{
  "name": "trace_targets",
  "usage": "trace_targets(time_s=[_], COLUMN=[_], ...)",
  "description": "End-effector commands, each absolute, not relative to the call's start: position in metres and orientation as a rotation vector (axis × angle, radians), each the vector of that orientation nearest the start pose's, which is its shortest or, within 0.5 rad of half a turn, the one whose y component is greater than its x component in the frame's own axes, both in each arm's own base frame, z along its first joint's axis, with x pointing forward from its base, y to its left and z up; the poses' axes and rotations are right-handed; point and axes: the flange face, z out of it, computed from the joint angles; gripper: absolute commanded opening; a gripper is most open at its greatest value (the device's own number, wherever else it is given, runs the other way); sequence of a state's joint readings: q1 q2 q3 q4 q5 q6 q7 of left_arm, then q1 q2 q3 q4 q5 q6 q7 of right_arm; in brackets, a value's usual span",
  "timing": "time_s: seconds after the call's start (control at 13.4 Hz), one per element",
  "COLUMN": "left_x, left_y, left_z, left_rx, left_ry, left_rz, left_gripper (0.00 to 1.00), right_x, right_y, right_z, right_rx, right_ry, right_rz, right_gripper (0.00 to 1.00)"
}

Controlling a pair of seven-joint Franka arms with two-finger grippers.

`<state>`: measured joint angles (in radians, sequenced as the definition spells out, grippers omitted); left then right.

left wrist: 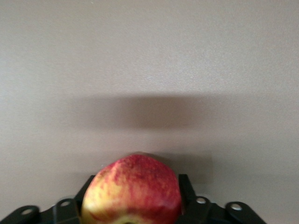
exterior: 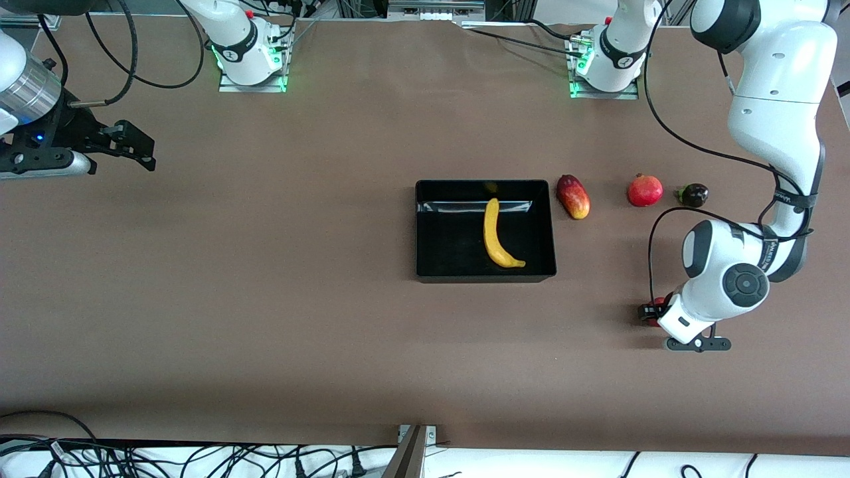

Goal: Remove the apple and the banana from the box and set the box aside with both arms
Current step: 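Lower the apple onto the table and open the left gripper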

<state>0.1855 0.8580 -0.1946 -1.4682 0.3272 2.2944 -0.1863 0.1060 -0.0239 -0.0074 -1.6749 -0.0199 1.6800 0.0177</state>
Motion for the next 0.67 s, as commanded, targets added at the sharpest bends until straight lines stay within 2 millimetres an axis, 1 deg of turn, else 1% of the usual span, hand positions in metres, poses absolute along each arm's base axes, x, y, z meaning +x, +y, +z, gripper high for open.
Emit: trace_targets(time_s=[0.0, 0.07, 0.15, 0.22, 0.3, 0.37, 0.45, 0.52, 0.6], left_x=[0.715, 0.714, 0.712, 0.708, 0.701, 0.694, 0.685, 0.670, 0.658], left_y=[0.021, -0.002, -0.031, -0.052, -0.094, -0.135, -0.178, -0.218, -0.251], left_z=[0.201, 0.234, 0.262, 0.281, 0.294, 0.300, 0.302, 0.293, 0.288], left_rx=[-2.993, -2.988, -3.006, -3.019, -3.025, -3.019, -3.018, -3.001, -2.981], left_ry=[-0.055, -0.055, -0.119, -0.225, -0.326, -0.416, -0.489, -0.539, -0.586], left_rz=[0.126, 0.161, 0.162, 0.174, 0.176, 0.162, 0.160, 0.180, 0.181], left_gripper=[1.00, 1.00, 1.00, 1.00, 1.00, 1.00, 1.00, 1.00, 1.00], right_x=[0.556, 0.556, 0.556, 0.556, 0.556, 0.556, 0.556, 0.555, 0.555], right_y=[0.052, 0.052, 0.052, 0.051, 0.051, 0.051, 0.050, 0.050, 0.050], right_z=[0.603, 0.603, 0.603, 0.603, 0.603, 0.603, 0.602, 0.601, 0.601], right_rx=[-3.160, -3.162, -3.162, -3.160, -3.162, -3.162, -3.162, -3.162, -3.162], right_ry=[-0.139, -0.140, -0.140, -0.134, -0.135, -0.135, -0.135, -0.135, -0.135], right_rz=[-0.063, -0.063, -0.063, -0.065, -0.068, -0.070, -0.060, -0.056, -0.056], right_gripper=[1.00, 1.00, 1.00, 1.00, 1.00, 1.00, 1.00, 1.00, 1.00])
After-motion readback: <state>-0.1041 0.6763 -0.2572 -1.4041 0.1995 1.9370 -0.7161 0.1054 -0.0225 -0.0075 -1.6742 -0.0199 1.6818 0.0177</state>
